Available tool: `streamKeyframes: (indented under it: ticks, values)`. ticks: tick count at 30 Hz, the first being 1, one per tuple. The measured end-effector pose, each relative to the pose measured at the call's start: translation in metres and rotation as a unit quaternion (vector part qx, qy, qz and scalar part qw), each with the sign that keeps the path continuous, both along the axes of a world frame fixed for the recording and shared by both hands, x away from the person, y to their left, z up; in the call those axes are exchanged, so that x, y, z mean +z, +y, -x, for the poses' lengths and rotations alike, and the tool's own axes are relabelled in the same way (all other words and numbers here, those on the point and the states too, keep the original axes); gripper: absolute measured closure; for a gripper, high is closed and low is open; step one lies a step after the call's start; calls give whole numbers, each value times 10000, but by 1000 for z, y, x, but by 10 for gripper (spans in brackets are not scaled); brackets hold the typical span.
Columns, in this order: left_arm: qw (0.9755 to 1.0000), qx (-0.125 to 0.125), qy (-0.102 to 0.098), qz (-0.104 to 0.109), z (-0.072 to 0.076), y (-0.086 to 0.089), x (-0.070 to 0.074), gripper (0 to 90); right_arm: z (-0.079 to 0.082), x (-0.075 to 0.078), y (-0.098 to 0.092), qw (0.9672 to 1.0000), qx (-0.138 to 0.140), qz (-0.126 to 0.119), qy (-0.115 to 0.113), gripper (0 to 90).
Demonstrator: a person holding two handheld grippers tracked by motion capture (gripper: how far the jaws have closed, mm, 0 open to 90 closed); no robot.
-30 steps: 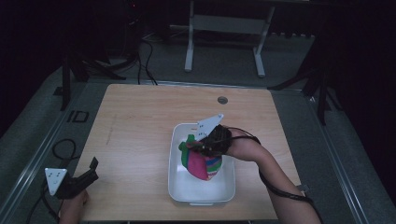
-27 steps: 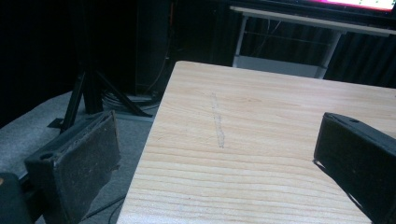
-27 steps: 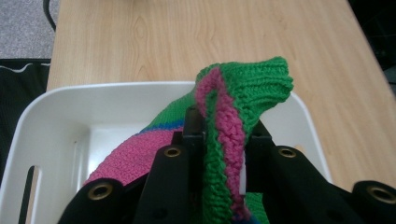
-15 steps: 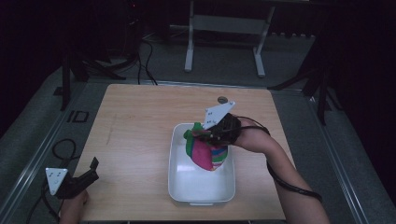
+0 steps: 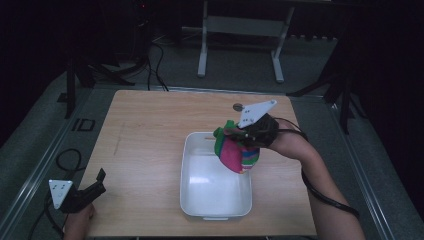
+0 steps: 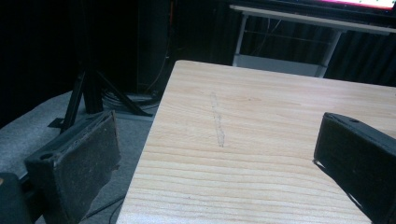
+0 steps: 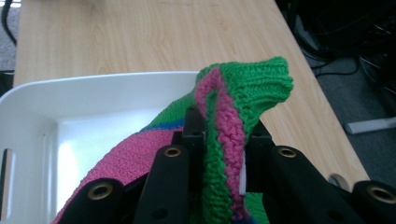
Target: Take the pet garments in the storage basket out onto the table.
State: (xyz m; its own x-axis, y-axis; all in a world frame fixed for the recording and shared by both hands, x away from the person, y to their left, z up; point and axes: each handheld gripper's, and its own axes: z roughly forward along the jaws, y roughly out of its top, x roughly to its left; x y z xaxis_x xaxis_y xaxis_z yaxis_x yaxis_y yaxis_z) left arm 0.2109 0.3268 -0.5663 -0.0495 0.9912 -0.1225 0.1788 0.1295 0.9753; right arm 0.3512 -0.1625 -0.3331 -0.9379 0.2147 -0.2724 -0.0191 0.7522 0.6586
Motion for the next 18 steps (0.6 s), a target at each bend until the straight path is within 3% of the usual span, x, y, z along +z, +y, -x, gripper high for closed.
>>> streamKeyframes:
  ticks: [11,18]
  values:
    - [10000,0,9,-15,0,0,0,9,-7,-2,-48,9985,-543,-78,-39,765]
    - [10000,2,7,-22,0,-1,0,9,-11,-8,-87,9948,-1022,-34,12,765]
